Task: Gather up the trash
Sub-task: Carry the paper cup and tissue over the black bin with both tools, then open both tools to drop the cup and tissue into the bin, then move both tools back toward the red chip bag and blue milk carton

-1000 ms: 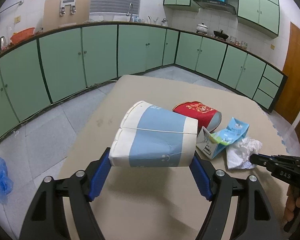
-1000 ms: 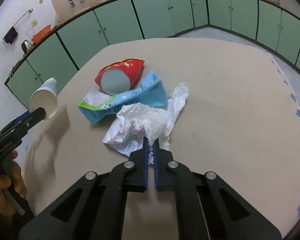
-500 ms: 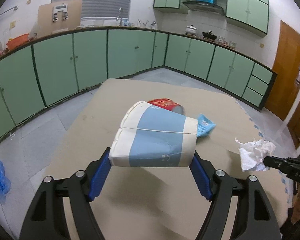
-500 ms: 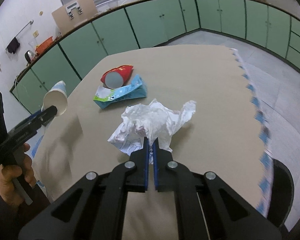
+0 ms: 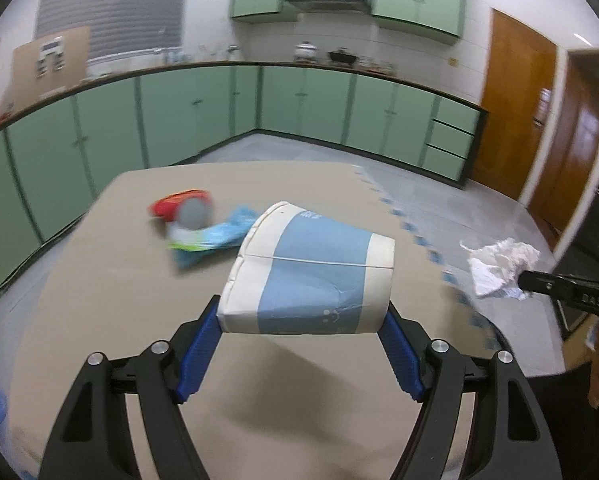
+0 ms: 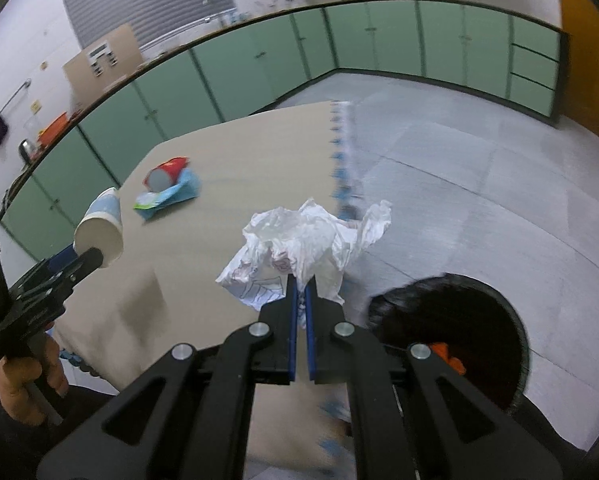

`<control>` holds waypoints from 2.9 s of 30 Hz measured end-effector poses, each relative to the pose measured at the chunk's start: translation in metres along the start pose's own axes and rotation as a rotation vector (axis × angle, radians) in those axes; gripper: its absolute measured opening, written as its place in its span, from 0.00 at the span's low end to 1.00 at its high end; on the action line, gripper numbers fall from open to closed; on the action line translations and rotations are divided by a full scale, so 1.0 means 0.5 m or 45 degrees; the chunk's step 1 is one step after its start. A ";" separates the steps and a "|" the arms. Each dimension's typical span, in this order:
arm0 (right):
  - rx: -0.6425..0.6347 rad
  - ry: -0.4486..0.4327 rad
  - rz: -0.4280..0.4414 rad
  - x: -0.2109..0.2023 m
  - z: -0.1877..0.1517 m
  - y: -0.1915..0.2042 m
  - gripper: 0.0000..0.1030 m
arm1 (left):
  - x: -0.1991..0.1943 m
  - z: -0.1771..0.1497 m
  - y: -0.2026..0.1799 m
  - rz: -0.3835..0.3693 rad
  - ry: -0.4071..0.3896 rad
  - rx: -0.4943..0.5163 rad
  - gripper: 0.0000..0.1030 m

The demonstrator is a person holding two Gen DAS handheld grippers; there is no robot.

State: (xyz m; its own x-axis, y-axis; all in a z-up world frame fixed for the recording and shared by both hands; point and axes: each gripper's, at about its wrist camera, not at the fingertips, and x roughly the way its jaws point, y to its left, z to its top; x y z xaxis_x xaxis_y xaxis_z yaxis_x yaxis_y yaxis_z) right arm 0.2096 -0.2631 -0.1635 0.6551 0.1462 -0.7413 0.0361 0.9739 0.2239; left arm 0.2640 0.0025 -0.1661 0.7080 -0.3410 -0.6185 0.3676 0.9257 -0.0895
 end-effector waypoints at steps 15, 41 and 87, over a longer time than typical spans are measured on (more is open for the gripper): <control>0.272 0.054 -0.230 -0.025 -0.141 -0.283 0.03 | 0.099 -0.024 -0.376 -0.337 0.085 0.258 0.72; 0.349 0.093 -0.228 -0.003 -0.181 -0.372 0.21 | 0.229 -0.097 -0.508 -0.378 0.262 0.384 0.73; -0.254 0.052 0.230 0.324 0.182 0.292 0.29 | 0.163 0.040 0.285 0.217 -0.035 -0.054 0.86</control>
State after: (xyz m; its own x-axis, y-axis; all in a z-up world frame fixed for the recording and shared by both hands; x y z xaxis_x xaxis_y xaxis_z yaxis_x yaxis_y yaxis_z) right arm 0.3897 -0.1131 -0.1931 0.6062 0.3239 -0.7264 -0.2309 0.9456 0.2289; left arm 0.3859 0.1035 -0.2137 0.7743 -0.1826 -0.6059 0.2160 0.9762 -0.0182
